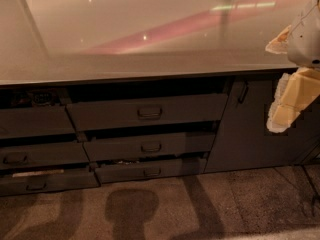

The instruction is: Open top drawer

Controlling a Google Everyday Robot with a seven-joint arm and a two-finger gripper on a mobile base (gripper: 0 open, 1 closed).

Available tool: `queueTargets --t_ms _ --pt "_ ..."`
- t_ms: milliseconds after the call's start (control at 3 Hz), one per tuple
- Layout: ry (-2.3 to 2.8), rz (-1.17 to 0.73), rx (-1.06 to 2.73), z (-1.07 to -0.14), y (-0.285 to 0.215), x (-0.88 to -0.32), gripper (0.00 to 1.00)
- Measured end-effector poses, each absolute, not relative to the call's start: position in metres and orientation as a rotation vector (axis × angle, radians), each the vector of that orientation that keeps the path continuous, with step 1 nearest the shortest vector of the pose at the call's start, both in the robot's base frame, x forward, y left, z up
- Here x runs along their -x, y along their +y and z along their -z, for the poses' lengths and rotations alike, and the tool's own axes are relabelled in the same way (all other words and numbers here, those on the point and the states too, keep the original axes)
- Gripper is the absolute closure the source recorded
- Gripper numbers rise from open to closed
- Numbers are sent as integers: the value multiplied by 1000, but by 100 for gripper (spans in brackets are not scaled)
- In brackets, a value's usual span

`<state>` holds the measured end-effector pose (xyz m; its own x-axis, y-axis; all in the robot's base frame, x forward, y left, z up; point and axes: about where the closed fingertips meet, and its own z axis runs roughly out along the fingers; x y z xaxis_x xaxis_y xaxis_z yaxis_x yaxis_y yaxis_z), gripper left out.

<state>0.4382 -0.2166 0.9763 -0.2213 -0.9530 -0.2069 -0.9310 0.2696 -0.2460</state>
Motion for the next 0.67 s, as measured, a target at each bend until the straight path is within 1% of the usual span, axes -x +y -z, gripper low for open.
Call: queueTargets --t_ms 667 --pt "2254 70 1707 -968 -218 -443 0"
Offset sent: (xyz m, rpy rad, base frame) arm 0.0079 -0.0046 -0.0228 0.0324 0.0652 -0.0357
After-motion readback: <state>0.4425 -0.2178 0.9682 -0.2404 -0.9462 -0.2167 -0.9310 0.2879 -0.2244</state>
